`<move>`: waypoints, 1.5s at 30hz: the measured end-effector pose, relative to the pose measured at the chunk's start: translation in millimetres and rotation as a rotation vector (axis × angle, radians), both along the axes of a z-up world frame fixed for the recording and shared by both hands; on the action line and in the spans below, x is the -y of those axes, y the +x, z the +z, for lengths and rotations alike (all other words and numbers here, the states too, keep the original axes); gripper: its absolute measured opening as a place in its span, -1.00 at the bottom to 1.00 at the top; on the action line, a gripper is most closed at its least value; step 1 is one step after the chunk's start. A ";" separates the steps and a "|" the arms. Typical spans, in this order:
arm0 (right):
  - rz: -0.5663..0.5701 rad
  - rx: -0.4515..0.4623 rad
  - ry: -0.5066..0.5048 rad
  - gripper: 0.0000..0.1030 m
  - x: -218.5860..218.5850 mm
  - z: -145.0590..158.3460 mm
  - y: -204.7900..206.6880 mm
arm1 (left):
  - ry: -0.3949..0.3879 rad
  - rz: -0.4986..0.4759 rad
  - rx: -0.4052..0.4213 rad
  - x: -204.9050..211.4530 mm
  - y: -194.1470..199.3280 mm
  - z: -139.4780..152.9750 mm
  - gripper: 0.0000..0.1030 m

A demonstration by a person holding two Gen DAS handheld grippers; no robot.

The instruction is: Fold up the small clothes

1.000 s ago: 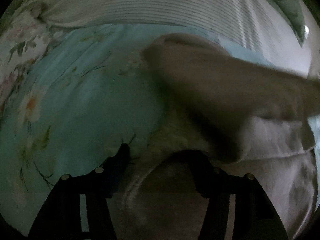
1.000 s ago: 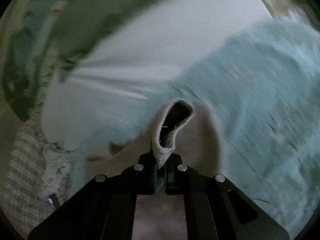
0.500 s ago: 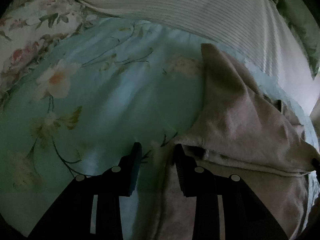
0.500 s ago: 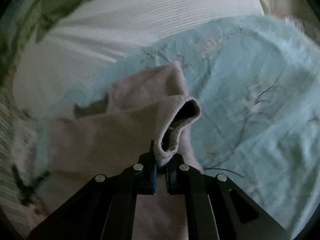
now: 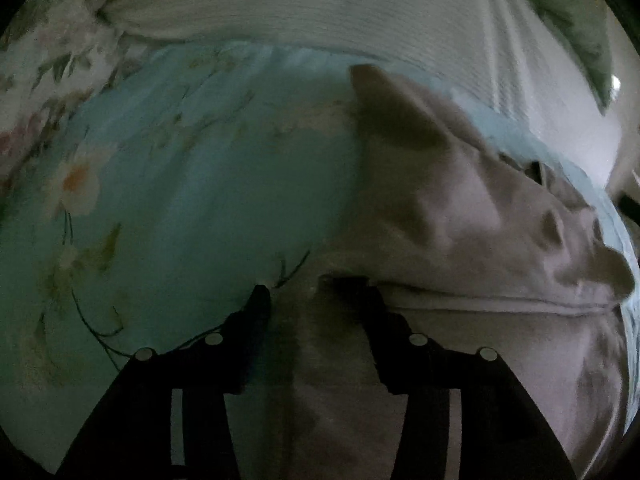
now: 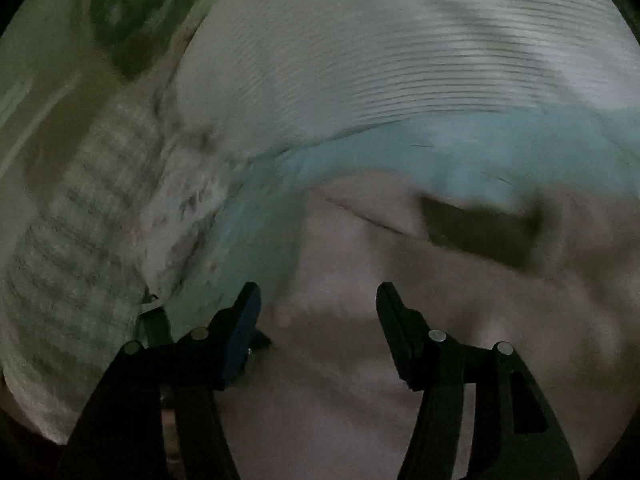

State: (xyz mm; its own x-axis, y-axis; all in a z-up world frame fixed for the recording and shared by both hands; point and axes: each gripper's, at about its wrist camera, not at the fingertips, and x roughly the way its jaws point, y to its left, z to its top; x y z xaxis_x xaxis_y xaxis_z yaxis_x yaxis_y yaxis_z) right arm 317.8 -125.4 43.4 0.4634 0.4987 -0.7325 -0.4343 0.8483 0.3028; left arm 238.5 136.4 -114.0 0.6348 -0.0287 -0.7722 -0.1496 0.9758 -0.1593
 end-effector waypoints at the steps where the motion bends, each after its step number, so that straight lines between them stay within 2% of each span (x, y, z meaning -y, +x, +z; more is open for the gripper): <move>1: 0.034 -0.026 -0.002 0.29 -13.5 -5.5 20.2 | -0.009 0.008 0.006 -2.0 -0.6 -0.3 -0.04; 4: 0.089 -0.091 -0.017 0.31 -45.5 -18.5 76.6 | -0.019 0.016 0.021 -5.0 -2.7 -1.3 -0.06; 7: 0.089 -0.093 -0.187 0.34 -63.5 -36.4 109.6 | -0.041 0.024 0.034 -8.9 -4.9 -3.0 -0.06; 8: 0.123 -0.137 -0.213 0.35 -68.2 -47.2 117.7 | -0.048 0.027 0.038 -10.2 -6.0 -3.2 -0.08; 11: 0.264 -0.281 -0.175 0.35 -79.1 -67.6 119.1 | -0.083 0.043 0.055 -16.8 -8.6 -4.2 -0.15; 13: 0.318 -0.274 -0.169 0.35 -87.9 -73.7 115.8 | -0.115 0.056 0.067 -22.4 -9.6 -4.3 -0.21; 15: 0.289 -0.258 -0.093 0.35 -89.9 -77.2 127.4 | -0.150 0.068 0.080 -29.1 -9.9 -4.8 -0.26; 19: 0.148 -0.238 0.157 0.30 -79.9 -82.9 154.0 | -0.196 0.080 0.096 -35.1 -11.2 -5.6 -0.29; 21: 0.052 -0.215 0.171 0.30 -79.6 -84.8 159.0 | -0.198 0.081 0.099 -34.9 -12.4 -5.5 -0.29; 23: 0.010 -0.184 0.135 0.22 -75.7 -79.0 155.9 | -0.201 0.082 0.099 -35.1 -12.7 -6.2 -0.29; 27: -0.019 -0.049 0.011 0.22 -59.8 -43.3 113.6 | -0.218 0.086 0.105 -36.7 -14.1 -5.4 -0.29; 30: -0.051 0.004 0.023 0.22 -20.7 -13.9 62.1 | -0.217 0.081 0.104 -35.2 -16.0 -3.1 -0.29; 32: -0.098 0.021 0.031 0.22 7.5 -7.1 24.8 | -0.218 0.072 0.093 -35.3 -18.0 0.7 -0.26; 34: -0.190 0.048 0.025 0.22 50.2 -2.2 -19.2 | -0.230 0.050 0.103 -32.8 -21.1 10.4 -0.18; 36: -0.285 0.054 0.017 0.22 81.0 -4.9 -53.5 | -0.251 0.019 0.116 -29.6 -23.6 21.2 0.03; 41: -0.548 0.075 0.004 0.22 167.1 -4.5 -124.8 | -0.223 -0.054 0.130 2.5 -2.5 48.2 0.08; 42: -0.597 0.078 -0.011 0.19 182.4 -2.3 -132.7 | -0.200 -0.071 0.126 11.6 2.8 51.5 0.08; 44: -0.621 0.074 -0.018 -0.12 201.8 2.7 -136.8 | -0.147 -0.107 0.121 26.6 17.3 53.7 0.07; 45: -0.618 0.074 -0.015 -0.15 207.4 5.4 -135.4 | -0.112 -0.131 0.118 34.2 25.8 53.0 0.06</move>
